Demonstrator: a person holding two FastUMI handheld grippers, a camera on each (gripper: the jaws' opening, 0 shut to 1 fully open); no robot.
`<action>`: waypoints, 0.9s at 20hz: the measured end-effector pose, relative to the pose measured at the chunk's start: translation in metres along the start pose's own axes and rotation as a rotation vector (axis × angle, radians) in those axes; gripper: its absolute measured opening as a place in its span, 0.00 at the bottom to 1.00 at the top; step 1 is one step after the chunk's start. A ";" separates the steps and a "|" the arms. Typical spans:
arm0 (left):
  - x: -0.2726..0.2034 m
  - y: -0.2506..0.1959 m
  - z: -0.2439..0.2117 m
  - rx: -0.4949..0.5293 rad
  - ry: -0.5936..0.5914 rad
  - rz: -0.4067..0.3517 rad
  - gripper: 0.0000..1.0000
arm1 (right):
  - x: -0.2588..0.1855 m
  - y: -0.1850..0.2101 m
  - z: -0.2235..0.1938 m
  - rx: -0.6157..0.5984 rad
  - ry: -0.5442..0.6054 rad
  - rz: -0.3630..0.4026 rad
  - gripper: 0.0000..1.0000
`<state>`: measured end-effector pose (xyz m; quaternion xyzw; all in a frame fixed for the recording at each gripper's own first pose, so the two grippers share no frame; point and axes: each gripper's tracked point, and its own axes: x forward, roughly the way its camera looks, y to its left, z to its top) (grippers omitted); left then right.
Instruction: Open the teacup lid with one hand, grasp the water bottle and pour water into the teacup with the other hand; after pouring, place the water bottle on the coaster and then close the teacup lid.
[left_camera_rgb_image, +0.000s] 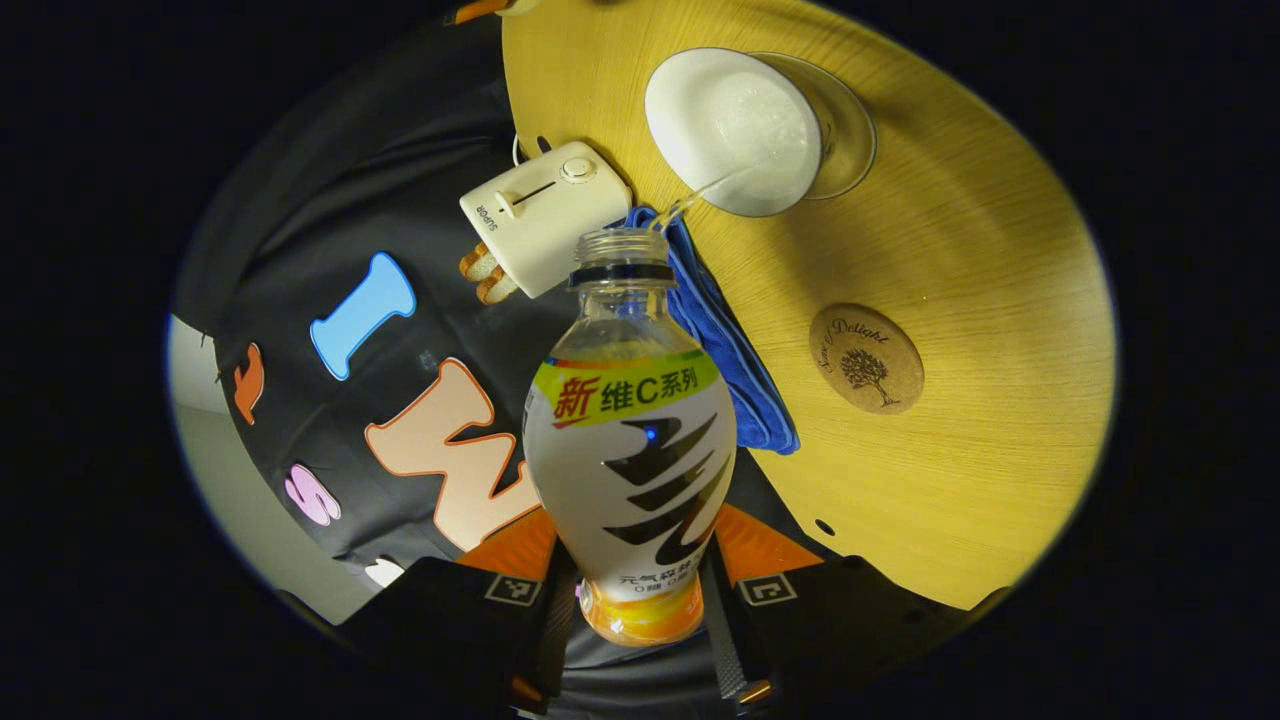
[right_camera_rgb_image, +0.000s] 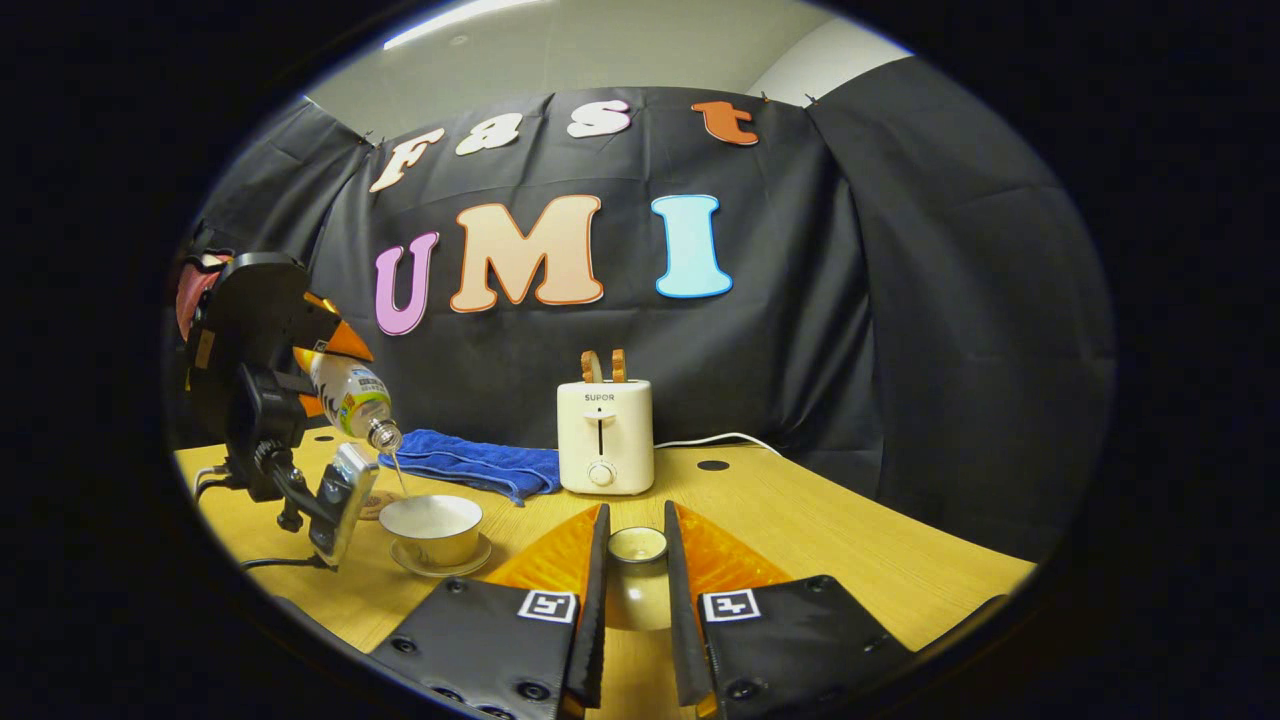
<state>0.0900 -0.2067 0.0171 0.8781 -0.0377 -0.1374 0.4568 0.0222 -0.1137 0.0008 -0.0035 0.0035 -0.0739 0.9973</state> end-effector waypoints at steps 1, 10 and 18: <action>-0.001 0.001 0.001 0.002 0.000 0.002 0.56 | 0.000 0.000 0.000 0.000 0.000 0.000 0.32; 0.012 -0.025 -0.002 -0.190 -0.048 -0.059 0.56 | 0.000 0.000 0.000 0.000 -0.001 0.000 0.32; 0.009 -0.043 0.021 -0.931 -0.181 -0.099 0.58 | 0.000 -0.001 0.001 0.000 0.000 -0.003 0.31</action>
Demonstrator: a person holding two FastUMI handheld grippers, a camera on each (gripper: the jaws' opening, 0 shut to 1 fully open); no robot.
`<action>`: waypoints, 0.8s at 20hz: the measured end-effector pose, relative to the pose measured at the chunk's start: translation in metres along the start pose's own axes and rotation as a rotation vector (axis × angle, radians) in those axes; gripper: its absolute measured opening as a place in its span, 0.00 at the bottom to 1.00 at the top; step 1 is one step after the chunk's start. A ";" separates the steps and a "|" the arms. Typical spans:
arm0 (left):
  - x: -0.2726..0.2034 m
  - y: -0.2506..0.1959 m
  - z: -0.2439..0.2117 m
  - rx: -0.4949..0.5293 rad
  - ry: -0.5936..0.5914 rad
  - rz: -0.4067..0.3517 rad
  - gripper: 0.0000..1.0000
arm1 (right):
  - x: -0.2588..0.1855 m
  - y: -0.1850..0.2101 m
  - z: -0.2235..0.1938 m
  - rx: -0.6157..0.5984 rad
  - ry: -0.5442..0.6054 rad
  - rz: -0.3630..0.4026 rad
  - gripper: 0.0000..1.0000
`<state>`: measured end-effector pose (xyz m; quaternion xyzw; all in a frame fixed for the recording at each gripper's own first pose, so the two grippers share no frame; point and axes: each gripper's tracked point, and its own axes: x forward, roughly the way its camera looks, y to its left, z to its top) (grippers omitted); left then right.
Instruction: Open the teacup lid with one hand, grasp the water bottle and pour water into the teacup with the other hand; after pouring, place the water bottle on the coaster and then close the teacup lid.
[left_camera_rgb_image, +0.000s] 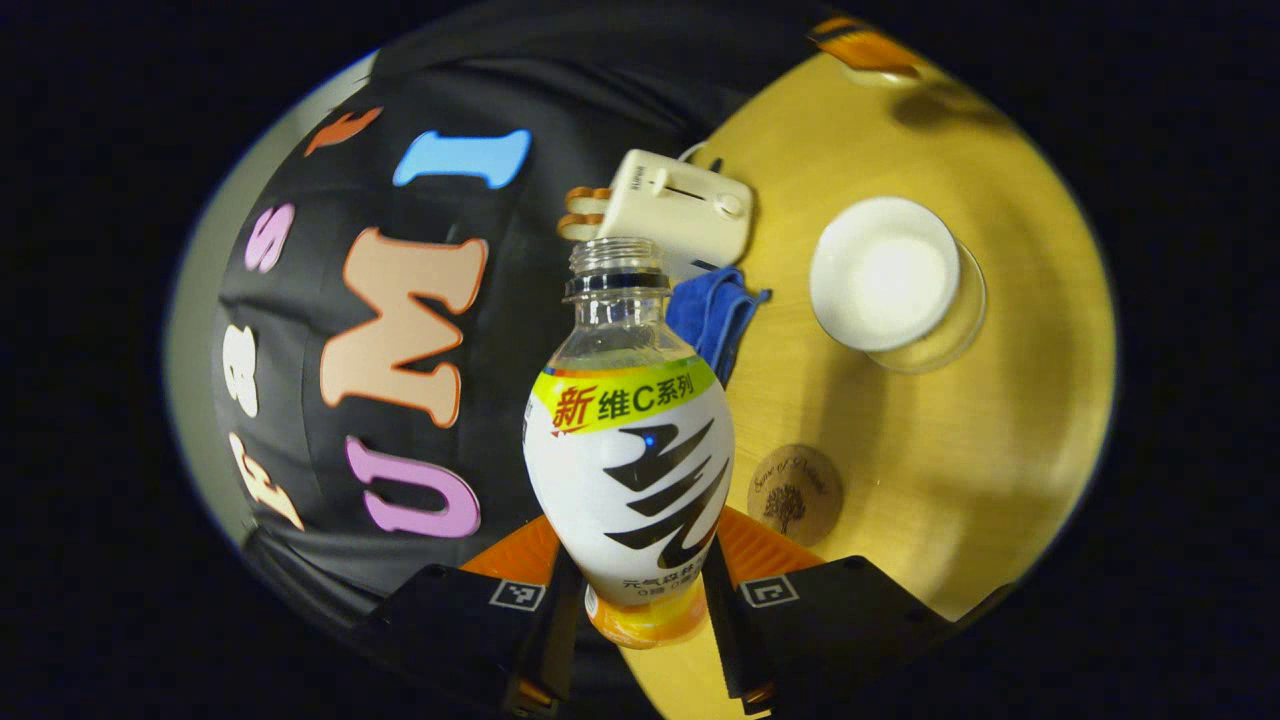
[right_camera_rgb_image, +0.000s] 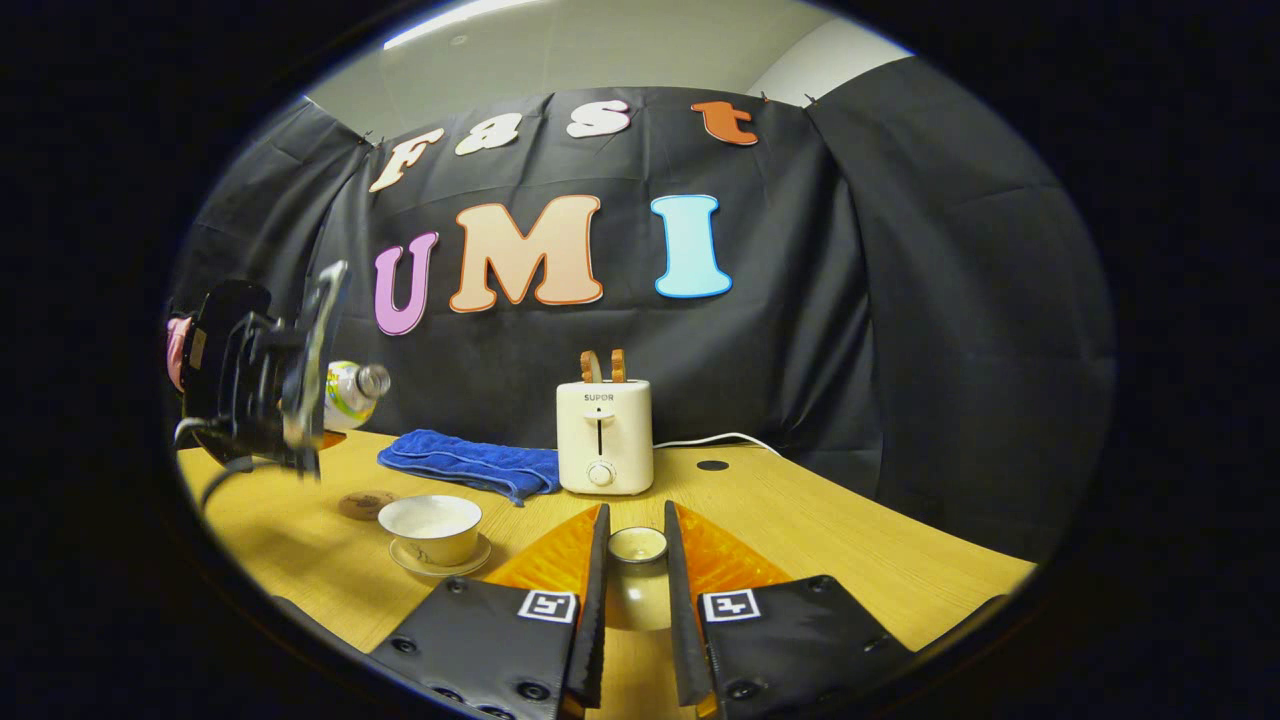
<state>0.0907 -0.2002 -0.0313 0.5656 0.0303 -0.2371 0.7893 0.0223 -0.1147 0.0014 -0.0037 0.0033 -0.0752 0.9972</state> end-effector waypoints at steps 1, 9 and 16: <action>0.000 -0.001 0.006 -0.105 -0.028 -0.003 0.55 | 0.000 0.000 -0.001 0.000 0.000 -0.001 0.32; 0.005 0.022 0.043 -0.834 -0.251 0.118 0.53 | 0.000 -0.002 -0.001 -0.001 0.000 -0.009 0.31; 0.015 0.008 0.048 -1.043 -0.291 0.099 0.54 | 0.000 -0.004 0.000 -0.002 -0.002 -0.023 0.32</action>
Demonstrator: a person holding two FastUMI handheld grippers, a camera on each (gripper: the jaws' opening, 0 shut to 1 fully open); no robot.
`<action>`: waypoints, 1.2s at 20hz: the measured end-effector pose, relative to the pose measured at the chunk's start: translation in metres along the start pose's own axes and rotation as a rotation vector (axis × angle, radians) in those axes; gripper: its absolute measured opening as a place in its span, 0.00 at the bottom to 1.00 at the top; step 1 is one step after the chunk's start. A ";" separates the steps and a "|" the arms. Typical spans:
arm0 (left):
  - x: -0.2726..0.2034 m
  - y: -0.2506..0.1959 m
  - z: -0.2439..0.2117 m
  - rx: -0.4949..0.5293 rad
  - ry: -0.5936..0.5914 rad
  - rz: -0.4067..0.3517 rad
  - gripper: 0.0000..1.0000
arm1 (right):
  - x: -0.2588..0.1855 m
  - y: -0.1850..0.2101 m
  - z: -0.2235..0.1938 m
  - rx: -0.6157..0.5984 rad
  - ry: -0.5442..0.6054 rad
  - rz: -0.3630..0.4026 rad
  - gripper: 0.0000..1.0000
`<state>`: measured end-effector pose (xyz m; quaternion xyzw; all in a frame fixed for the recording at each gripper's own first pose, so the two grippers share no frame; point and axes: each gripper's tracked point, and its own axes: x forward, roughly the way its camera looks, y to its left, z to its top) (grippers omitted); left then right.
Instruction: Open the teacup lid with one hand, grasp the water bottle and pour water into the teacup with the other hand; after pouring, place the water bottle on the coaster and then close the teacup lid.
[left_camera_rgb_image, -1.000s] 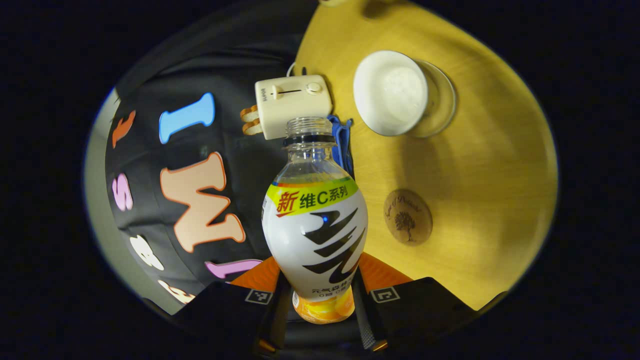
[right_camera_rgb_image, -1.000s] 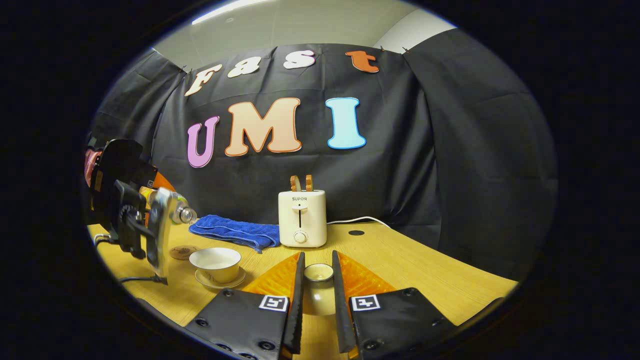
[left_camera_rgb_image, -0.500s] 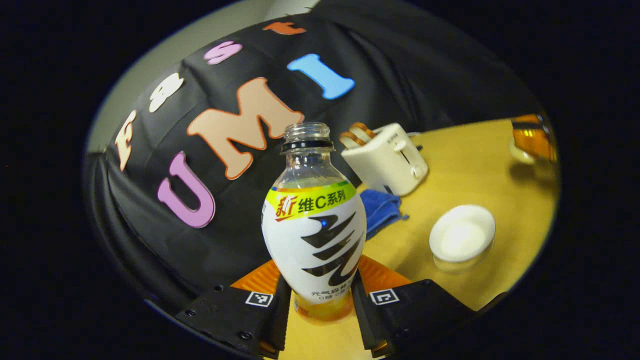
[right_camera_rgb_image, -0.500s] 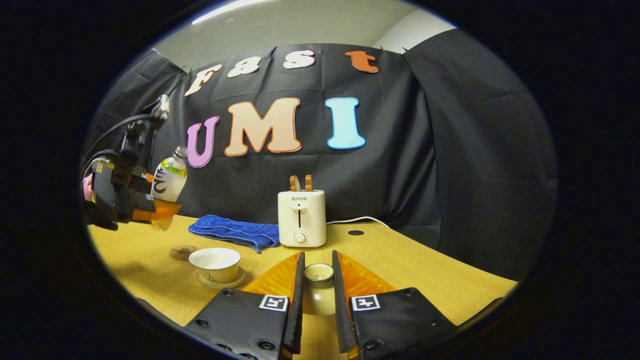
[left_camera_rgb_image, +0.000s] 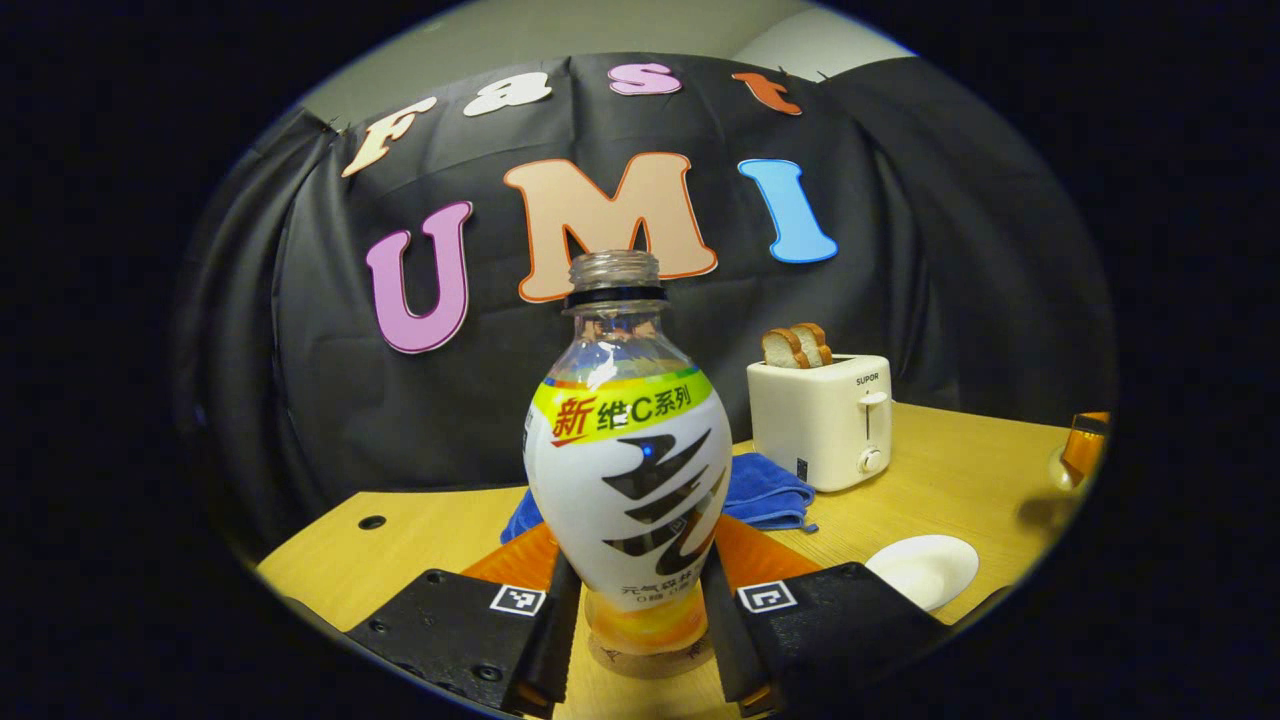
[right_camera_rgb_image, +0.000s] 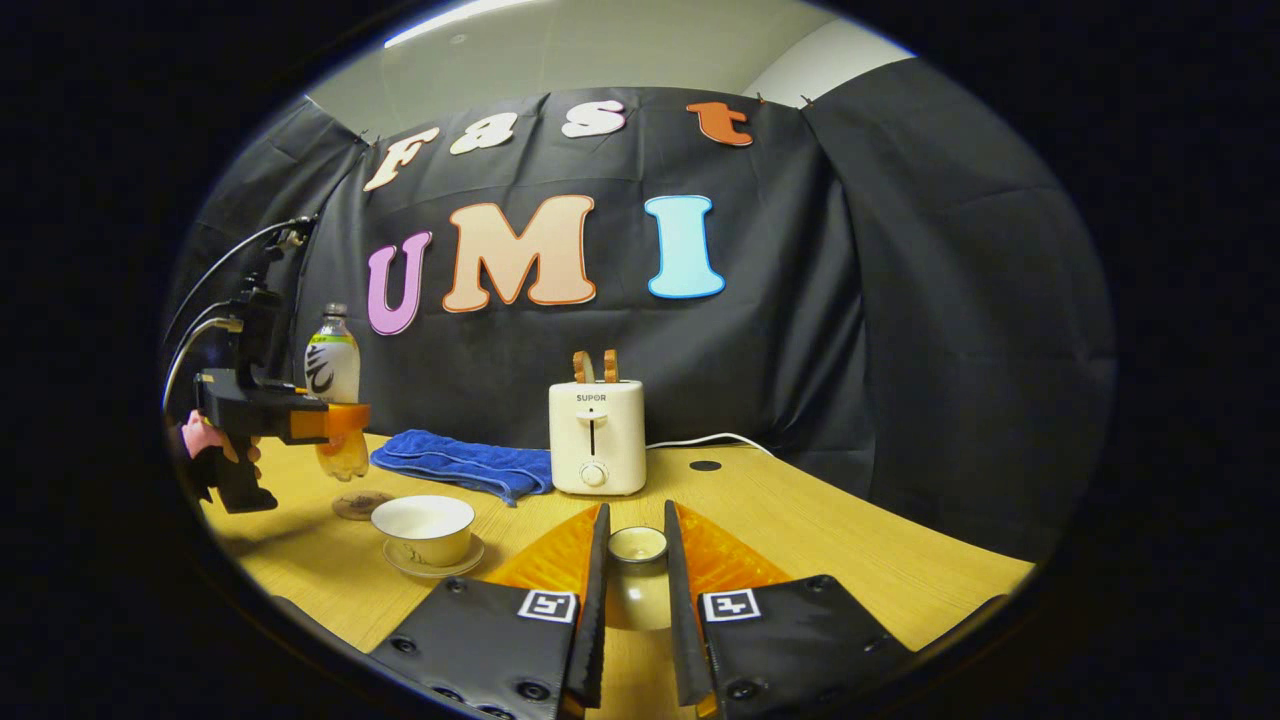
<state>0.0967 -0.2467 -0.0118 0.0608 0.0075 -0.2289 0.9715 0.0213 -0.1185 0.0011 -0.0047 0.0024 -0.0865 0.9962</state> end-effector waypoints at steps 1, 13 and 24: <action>0.003 -0.001 -0.006 -0.020 0.010 -0.003 0.54 | 0.000 0.000 -0.001 0.000 0.000 0.000 0.32; 0.016 0.007 -0.043 -0.053 0.069 0.020 0.58 | 0.001 -0.001 0.000 0.000 -0.001 -0.006 0.31; 0.018 0.007 -0.048 -0.079 0.067 0.019 0.64 | 0.001 -0.002 0.000 0.000 -0.002 -0.006 0.31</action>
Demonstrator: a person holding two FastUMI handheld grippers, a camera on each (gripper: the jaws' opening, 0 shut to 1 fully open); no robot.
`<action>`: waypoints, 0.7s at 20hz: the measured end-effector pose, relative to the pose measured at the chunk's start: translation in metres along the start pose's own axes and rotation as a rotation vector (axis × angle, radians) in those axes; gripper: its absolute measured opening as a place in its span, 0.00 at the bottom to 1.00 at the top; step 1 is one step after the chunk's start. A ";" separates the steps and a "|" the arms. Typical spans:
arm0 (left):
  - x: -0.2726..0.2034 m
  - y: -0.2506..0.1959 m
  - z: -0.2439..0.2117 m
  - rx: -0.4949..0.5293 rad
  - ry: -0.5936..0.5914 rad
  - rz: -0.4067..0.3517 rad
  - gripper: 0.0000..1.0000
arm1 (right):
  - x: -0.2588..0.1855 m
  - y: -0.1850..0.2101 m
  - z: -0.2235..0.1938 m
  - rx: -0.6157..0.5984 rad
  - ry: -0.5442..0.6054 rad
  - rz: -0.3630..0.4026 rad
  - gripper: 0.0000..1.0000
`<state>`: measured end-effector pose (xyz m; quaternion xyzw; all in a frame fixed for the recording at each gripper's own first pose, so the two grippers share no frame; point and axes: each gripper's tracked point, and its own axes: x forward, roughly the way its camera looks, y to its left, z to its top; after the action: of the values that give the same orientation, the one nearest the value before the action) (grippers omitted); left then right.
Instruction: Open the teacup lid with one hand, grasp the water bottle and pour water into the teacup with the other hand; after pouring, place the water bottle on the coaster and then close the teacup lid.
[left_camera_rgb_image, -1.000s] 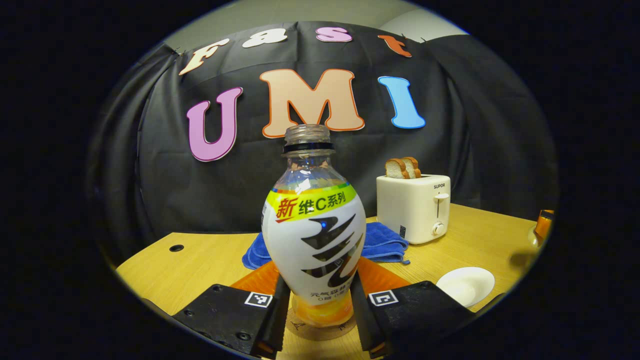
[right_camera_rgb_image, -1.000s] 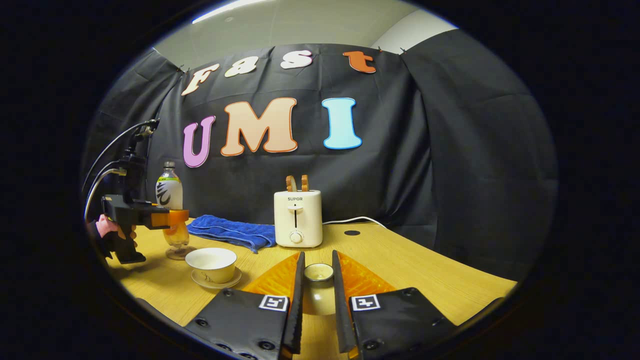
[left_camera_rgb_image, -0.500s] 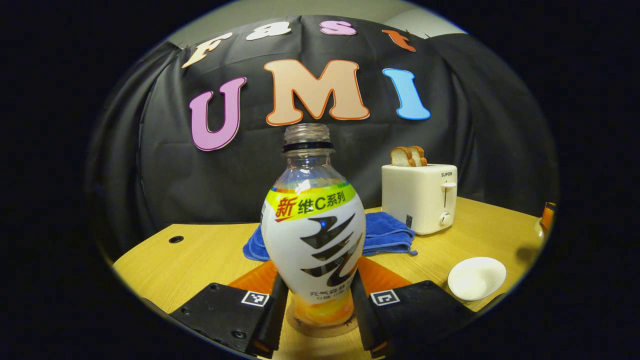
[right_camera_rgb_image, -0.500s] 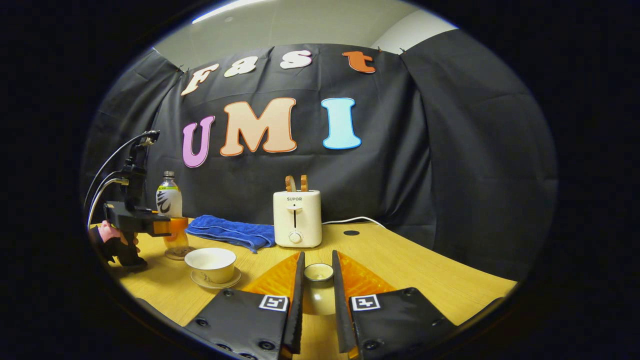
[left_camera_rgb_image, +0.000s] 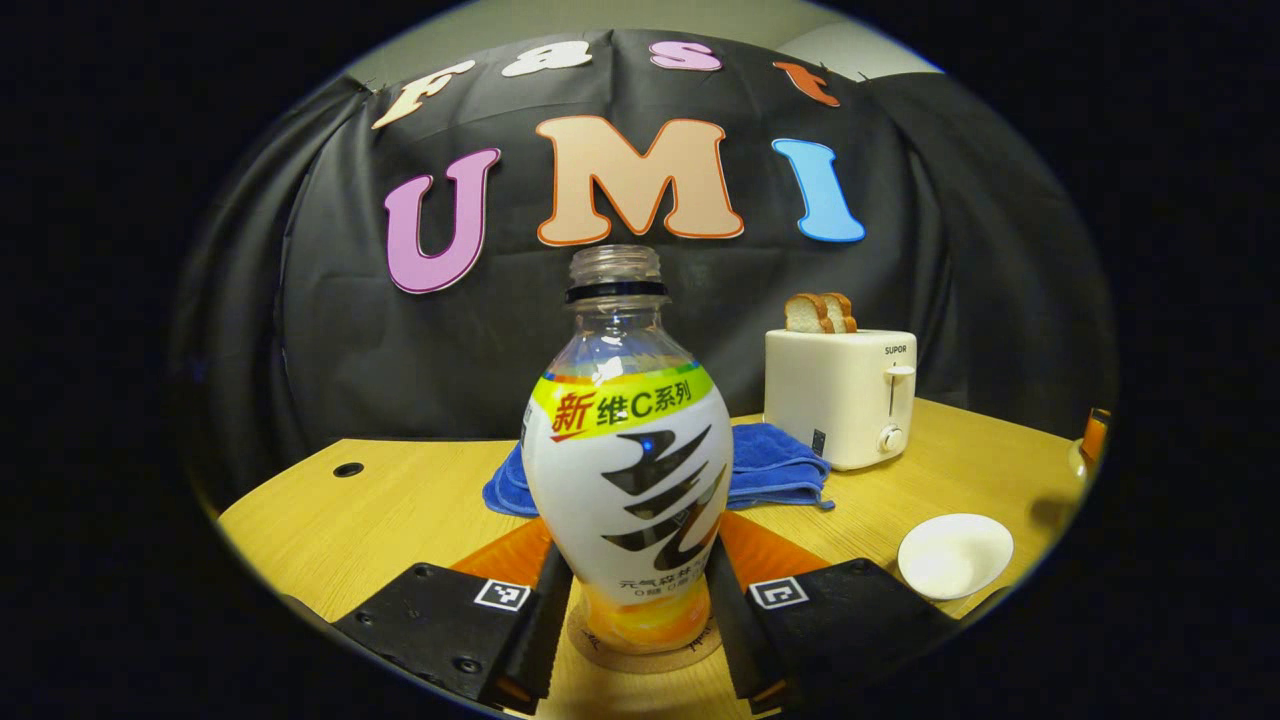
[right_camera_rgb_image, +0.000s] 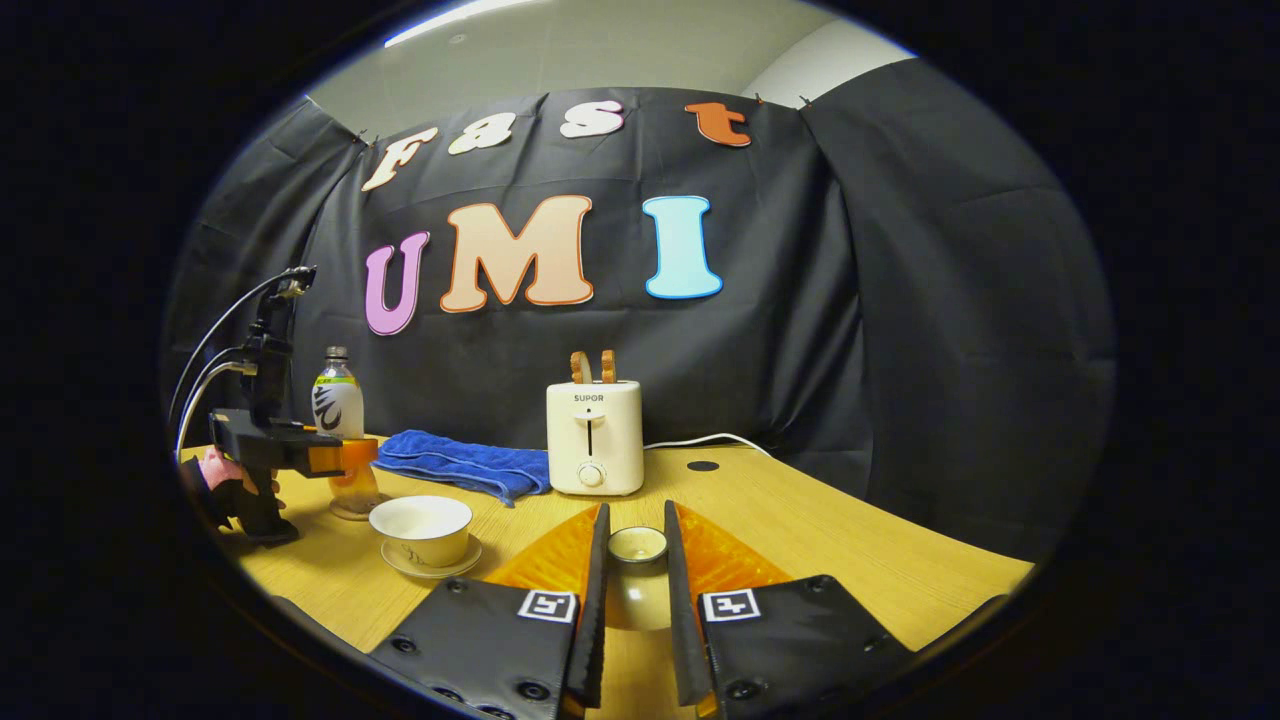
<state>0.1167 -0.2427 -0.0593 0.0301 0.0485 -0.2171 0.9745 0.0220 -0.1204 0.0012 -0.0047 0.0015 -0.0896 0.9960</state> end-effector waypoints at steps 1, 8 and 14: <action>0.000 0.000 0.000 -0.001 0.001 -0.002 0.64 | 0.000 0.000 -0.001 0.000 0.000 -0.001 0.31; -0.005 0.002 -0.006 -0.014 0.011 0.001 0.75 | 0.000 0.000 0.000 0.000 0.000 -0.003 0.31; -0.012 0.001 -0.004 -0.019 -0.019 -0.004 0.94 | 0.000 -0.001 0.000 0.000 0.000 -0.003 0.32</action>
<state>0.1064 -0.2363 -0.0618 0.0189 0.0414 -0.2188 0.9747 0.0221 -0.1213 0.0008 -0.0046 0.0014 -0.0910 0.9958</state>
